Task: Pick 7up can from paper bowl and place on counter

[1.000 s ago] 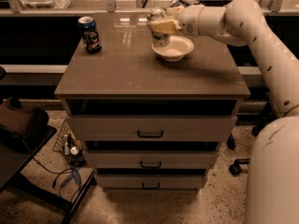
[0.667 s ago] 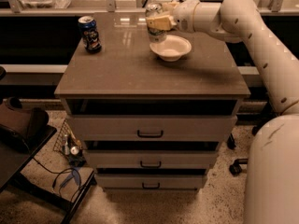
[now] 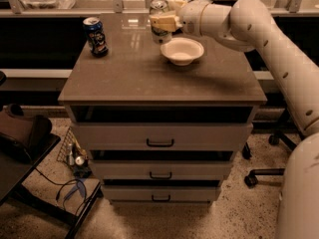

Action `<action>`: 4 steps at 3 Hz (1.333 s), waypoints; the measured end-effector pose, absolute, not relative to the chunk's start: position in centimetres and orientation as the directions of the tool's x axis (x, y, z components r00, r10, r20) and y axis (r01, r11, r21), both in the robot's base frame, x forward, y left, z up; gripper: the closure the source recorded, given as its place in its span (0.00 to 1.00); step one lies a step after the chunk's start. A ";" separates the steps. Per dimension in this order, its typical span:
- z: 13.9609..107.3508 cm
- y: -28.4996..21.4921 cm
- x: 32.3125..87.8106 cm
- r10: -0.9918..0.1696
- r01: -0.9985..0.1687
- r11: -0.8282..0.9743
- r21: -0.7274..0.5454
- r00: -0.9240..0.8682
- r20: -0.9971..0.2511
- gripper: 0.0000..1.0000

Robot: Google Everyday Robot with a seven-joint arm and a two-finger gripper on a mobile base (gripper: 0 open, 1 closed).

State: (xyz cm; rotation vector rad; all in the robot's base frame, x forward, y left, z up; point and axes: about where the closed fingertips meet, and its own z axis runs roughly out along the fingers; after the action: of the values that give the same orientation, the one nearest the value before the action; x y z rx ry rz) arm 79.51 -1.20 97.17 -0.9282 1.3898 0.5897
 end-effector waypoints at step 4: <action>92.1 7.4 71.2 -0.037 -0.933 0.360 0.000 -0.014 -0.999 1.00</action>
Offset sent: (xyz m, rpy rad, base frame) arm -0.0736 0.0639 -0.0402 0.1219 0.1325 0.1592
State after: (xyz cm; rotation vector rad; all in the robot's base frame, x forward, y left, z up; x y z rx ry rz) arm 71.24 7.43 92.11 -0.9567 1.3943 0.9193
